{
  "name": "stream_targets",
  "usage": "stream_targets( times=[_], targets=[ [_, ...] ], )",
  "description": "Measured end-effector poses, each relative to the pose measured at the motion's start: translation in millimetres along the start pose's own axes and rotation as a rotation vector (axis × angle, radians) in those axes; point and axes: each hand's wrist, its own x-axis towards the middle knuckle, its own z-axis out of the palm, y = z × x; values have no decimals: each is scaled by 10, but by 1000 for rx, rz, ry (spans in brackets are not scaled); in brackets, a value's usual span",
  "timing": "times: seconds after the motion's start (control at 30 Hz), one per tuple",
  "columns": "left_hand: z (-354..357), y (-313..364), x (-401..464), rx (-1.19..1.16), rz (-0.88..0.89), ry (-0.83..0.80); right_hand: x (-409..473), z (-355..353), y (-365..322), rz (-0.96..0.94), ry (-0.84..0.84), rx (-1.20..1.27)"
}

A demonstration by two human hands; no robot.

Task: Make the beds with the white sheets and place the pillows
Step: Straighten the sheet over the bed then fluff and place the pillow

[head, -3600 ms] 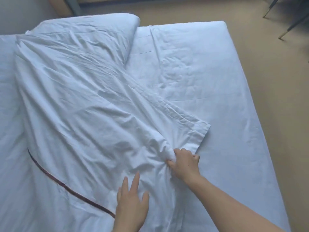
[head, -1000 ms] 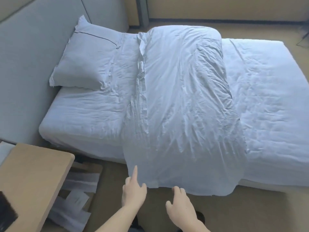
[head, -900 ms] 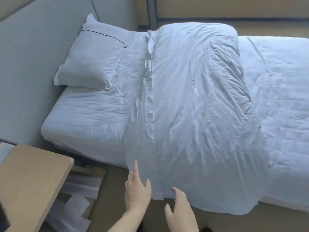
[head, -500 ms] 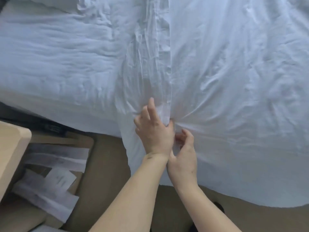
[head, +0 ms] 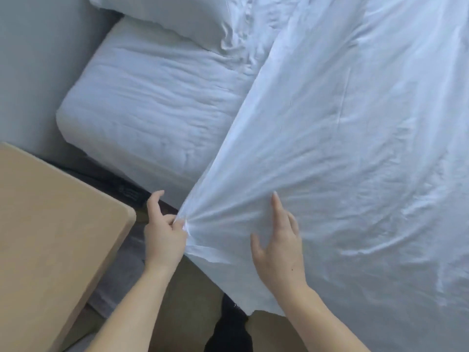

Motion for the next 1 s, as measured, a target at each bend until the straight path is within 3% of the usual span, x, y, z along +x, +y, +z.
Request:
stream_targets(
  times=[0.13, 0.23, 0.3, 0.37, 0.43, 0.5, 0.57, 0.63, 0.7, 0.73, 0.77, 0.8, 0.87, 0.9, 0.93, 0.97, 1.0],
  targets=[
    [25, -305, 342, 185, 4, -109, 302, 245, -20, -160, -172, -344],
    [229, -590, 221, 237, -142, -126, 310, 445, 207, -253, -370, -591],
    [389, -847, 21, 322, -231, -240, 241, 549, 332, -340, -425, -674],
    [546, -1030, -244, 405, -259, -395, 96, 626, 441, -377, -644, -681],
    [652, -1037, -519, 368, -285, -437, -121, 613, 554, -155, -1029, -653],
    [703, -972, -716, 286, -265, -374, -364, 611, 757, 120, -1238, -528],
    [735, -870, -856, 320, -44, -299, -584, 596, 858, 331, -1257, -218],
    [809, -728, -968, 347, 385, -290, -778, 584, 854, 365, -1221, 7],
    [959, -663, -1011, 459, 826, -452, -951, 544, 865, 382, -1143, 52],
    [1034, -696, -961, 580, 951, -557, -1030, 492, 883, 381, -1106, 82],
    [1083, -801, -878, 770, 959, -649, -1098, 438, 934, 384, -1070, 101],
    [1098, -991, -735, 1001, 840, -716, -1156, 395, 1036, 406, -1031, 104],
    [984, -1234, -462, 1451, 235, -846, -1264, 283, 1279, 481, -957, 81],
    [918, -1306, -391, 1611, -100, -908, -1317, 224, 1410, 523, -923, 75],
    [883, -1348, -398, 1658, -316, -917, -1365, 162, 1537, 556, -896, 67],
    [893, -1354, -494, 1599, -367, -911, -1410, 81, 1635, 575, -868, 59],
    [948, -1308, -662, 1454, -241, -877, -1460, -12, 1723, 581, -828, 49]
  ],
)
